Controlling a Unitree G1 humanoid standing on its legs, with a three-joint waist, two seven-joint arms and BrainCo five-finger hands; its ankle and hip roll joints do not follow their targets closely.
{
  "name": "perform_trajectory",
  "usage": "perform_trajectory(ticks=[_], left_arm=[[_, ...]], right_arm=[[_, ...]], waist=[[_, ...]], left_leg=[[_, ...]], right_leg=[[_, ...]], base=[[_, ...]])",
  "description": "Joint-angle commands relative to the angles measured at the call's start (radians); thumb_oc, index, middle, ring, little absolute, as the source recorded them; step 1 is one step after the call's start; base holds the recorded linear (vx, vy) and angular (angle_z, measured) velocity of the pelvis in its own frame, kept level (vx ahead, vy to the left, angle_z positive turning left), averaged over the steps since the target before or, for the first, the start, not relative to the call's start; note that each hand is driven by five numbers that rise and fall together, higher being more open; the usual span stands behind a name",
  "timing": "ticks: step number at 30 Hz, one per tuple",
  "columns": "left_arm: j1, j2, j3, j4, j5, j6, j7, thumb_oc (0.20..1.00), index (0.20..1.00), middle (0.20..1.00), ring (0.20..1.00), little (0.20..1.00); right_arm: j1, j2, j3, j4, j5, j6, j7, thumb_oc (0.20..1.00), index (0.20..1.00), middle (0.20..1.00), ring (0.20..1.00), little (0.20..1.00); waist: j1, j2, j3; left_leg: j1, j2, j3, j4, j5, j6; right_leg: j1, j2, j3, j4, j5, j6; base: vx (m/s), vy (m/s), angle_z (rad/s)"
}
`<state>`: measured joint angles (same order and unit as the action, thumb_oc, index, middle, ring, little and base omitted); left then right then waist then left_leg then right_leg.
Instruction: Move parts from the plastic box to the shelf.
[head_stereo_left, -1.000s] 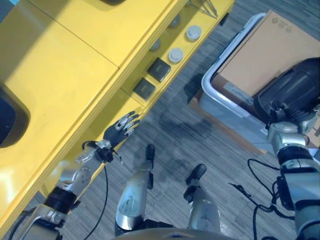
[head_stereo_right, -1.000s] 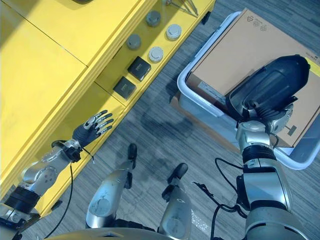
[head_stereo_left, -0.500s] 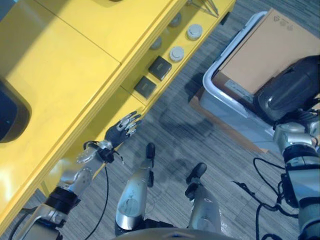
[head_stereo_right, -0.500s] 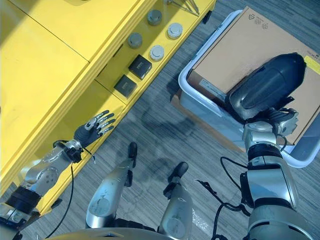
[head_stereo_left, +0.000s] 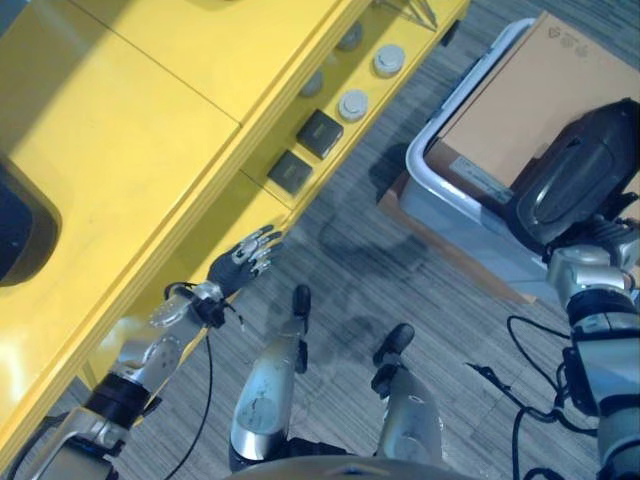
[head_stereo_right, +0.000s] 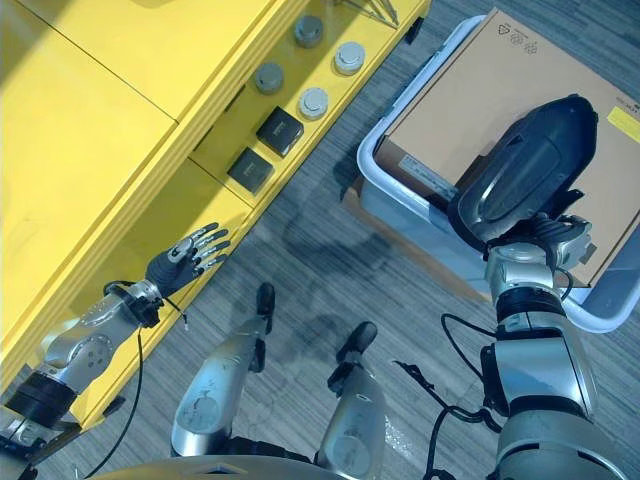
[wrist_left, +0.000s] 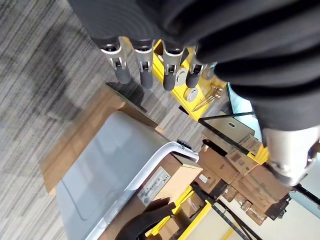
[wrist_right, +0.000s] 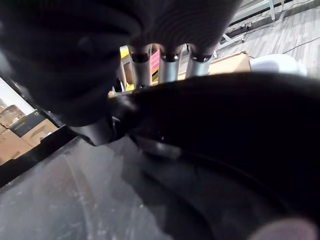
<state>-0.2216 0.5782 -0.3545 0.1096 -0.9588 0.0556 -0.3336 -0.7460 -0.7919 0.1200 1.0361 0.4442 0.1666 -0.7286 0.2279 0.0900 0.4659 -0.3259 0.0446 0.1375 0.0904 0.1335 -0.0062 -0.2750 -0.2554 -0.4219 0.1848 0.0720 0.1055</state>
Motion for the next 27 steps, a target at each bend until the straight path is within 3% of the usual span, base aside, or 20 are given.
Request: perform_trajectory(ticks=[1, 6, 14, 19, 21, 23, 25, 27], left_arm=[[0.016, 0.013, 0.026, -0.059, -0.024, -0.056, -0.039, 1.000, 1.000, 1.000, 1.000, 1.000], [0.042, 0.003, 0.061, -0.111, -0.026, -0.021, -0.037, 1.000, 1.000, 1.000, 1.000, 1.000], [0.077, -0.064, 0.088, -0.154, -0.001, 0.072, 0.011, 1.000, 1.000, 1.000, 1.000, 1.000], [0.065, -0.119, 0.063, -0.108, 0.040, 0.188, 0.107, 1.000, 1.000, 1.000, 1.000, 1.000], [0.056, -0.133, 0.057, -0.095, 0.048, 0.213, 0.103, 1.000, 1.000, 1.000, 1.000, 1.000], [0.032, -0.166, 0.028, -0.073, 0.057, 0.290, 0.109, 1.000, 1.000, 1.000, 1.000, 1.000], [0.014, -0.180, 0.010, -0.060, 0.050, 0.313, 0.121, 1.000, 1.000, 1.000, 1.000, 1.000], [-0.069, -0.238, -0.063, 0.032, 0.045, 0.399, 0.154, 1.000, 1.000, 1.000, 1.000, 1.000]], right_arm=[[0.023, -0.042, 0.070, -0.077, -0.043, -0.041, 0.006, 0.200, 0.200, 0.200, 0.200, 0.200], [0.102, -0.020, 0.020, -0.219, -0.104, -0.044, 0.014, 0.200, 0.200, 0.200, 0.200, 0.200], [0.266, 0.054, -0.028, -0.503, -0.260, 0.011, 0.094, 0.200, 0.200, 0.200, 0.200, 0.200], [0.342, 0.129, 0.012, -0.649, -0.354, 0.044, 0.184, 0.200, 0.200, 0.200, 0.200, 0.200], [0.356, 0.148, 0.026, -0.670, -0.372, 0.051, 0.206, 0.200, 0.200, 0.200, 0.200, 0.200], [0.368, 0.183, 0.068, -0.692, -0.423, 0.052, 0.238, 0.200, 0.200, 0.200, 0.200, 0.200], [0.367, 0.195, 0.090, -0.688, -0.441, 0.046, 0.253, 0.200, 0.200, 0.200, 0.200, 0.200], [0.328, 0.248, 0.183, -0.656, -0.450, 0.035, 0.276, 0.200, 0.200, 0.200, 0.200, 0.200]], waist=[[0.011, -0.025, -0.017], [0.004, -0.037, -0.068], [-0.025, -0.055, -0.178], [-0.049, -0.070, -0.254], [-0.054, -0.073, -0.271], [-0.063, -0.076, -0.298], [-0.069, -0.077, -0.310], [-0.089, -0.080, -0.351]], left_leg=[[-0.038, -0.019, 0.003, 0.126, -0.143, -0.013], [0.029, -0.016, 0.006, 0.089, -0.142, -0.016], [0.167, -0.003, 0.025, 0.014, -0.140, -0.019], [0.240, 0.003, 0.039, -0.025, -0.137, -0.019], [0.248, 0.005, 0.041, -0.031, -0.134, -0.019], [0.272, 0.007, 0.047, -0.041, -0.133, -0.019], [0.280, 0.009, 0.049, -0.044, -0.132, -0.019], [0.314, 0.013, 0.059, -0.063, -0.129, -0.022]], right_leg=[[0.048, -0.003, 0.027, -0.011, -0.035, 0.068], [0.104, 0.006, 0.028, -0.032, -0.040, 0.071], [0.211, 0.016, 0.040, -0.074, -0.046, 0.077], [0.264, 0.018, 0.051, -0.103, -0.041, 0.083], [0.269, 0.019, 0.054, -0.111, -0.036, 0.082], [0.287, 0.020, 0.061, -0.122, -0.034, 0.083], [0.294, 0.022, 0.065, -0.128, -0.033, 0.082], [0.318, 0.025, 0.074, -0.149, -0.026, 0.084]], base=[[0.00, 0.000, 0.00], [0.04, 0.015, 0.00], [0.10, 0.053, -0.05], [0.09, 0.037, -0.08], [0.05, 0.017, -0.12], [0.07, 0.022, -0.16], [0.07, 0.016, -0.05], [0.10, 0.028, -0.04]])
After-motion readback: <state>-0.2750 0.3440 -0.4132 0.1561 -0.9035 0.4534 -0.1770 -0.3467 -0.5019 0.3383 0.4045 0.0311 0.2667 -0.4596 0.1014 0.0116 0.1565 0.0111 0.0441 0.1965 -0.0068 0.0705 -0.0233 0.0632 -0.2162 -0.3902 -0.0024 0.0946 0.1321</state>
